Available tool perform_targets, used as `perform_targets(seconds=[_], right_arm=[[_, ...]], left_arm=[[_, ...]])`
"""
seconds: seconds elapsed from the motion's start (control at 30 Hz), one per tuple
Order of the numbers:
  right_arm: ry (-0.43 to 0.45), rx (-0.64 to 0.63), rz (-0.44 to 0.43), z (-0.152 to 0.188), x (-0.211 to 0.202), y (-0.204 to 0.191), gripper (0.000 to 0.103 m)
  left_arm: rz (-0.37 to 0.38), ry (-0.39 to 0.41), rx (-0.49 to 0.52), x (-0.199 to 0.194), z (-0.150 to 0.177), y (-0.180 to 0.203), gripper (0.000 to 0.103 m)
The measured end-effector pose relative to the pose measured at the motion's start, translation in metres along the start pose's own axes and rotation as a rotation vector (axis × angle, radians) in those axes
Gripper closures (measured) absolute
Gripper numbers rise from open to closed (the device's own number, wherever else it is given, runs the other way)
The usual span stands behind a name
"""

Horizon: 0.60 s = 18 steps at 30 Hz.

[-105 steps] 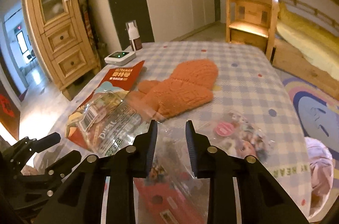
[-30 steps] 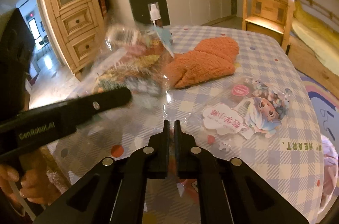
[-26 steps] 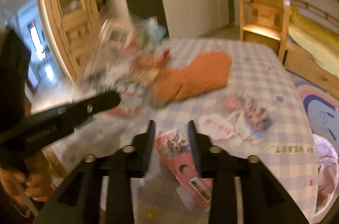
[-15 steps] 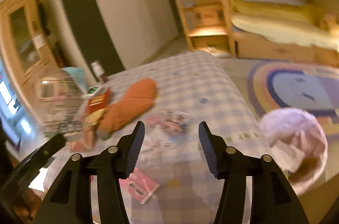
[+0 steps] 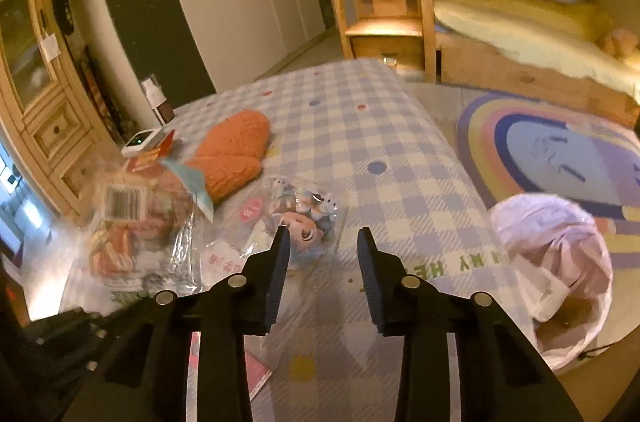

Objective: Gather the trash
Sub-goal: 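Carry the plastic strip and doll packet wrapper over to the white trash bag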

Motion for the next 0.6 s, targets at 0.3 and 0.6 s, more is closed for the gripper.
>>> perform_targets(seconds=[0.3, 0.6], right_arm=[[-0.034, -0.034, -0.044, 0.017, 0.003, -0.015, 0.079], [0.066, -0.006, -0.107, 0.016, -0.033, -0.018, 0.103]], left_arm=[[-0.040, 0.011, 0.046, 0.001, 0.000, 0.006, 0.103], [-0.056, 0.051, 0.039, -0.012, 0.004, 0.008, 0.103]])
Point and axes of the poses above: each gripper's, at about its wrist camera, not at the fingertips, and x roughly the way its jaws point, y to its right, z to its underside, the point moved 4 cm from there along x, roughly the way its jaws point, and after that the axes turned 7 degrees about -y, right-handed, at the moved point
